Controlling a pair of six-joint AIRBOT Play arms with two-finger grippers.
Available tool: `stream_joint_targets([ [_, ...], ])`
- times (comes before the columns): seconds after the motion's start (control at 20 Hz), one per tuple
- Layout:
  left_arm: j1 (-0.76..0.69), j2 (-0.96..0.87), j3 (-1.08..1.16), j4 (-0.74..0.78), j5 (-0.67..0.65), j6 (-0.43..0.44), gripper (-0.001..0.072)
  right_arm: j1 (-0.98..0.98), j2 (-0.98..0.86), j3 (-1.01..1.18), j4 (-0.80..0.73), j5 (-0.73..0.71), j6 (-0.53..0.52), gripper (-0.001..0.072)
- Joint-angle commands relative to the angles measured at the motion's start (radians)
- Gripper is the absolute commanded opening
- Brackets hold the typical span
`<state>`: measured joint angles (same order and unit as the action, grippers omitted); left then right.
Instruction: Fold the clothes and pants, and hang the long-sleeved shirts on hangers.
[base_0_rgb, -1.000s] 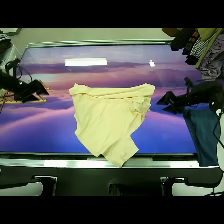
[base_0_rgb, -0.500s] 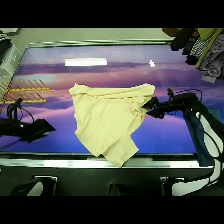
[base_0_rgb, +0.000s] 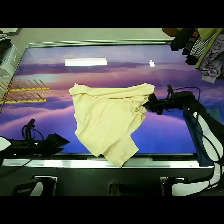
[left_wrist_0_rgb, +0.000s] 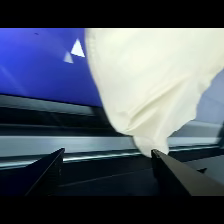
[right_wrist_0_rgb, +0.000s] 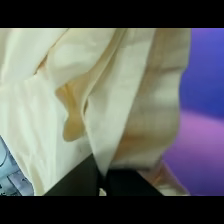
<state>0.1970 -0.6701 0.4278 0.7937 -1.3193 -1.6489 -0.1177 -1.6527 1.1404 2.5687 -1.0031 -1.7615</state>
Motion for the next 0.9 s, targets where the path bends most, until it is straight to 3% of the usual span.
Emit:
stream_joint_targets([
  [0.0, -0.099, 0.008, -0.125, -0.164, 0.186, -0.001, 0.0616, 0.002, 0.080, 0.000, -0.043, -0.050, 0.043, 0.0026],
  [0.25, -0.407, -0.056, -0.196, -0.309, 0.455, -0.032, 0.0616, 0.002, 0.170, 0.000, -0.124, -0.118, 0.105, 0.0026],
  [0.45, -0.589, -0.181, -0.195, -0.324, 0.580, -0.090, 0.0616, 0.002, 0.196, 0.000, -0.148, -0.152, 0.135, 0.0026],
  [0.85, -0.717, -0.298, -0.176, -0.410, 0.717, -0.098, 0.0616, 0.002, 0.243, 0.000, -0.191, -0.203, 0.139, 0.0026],
])
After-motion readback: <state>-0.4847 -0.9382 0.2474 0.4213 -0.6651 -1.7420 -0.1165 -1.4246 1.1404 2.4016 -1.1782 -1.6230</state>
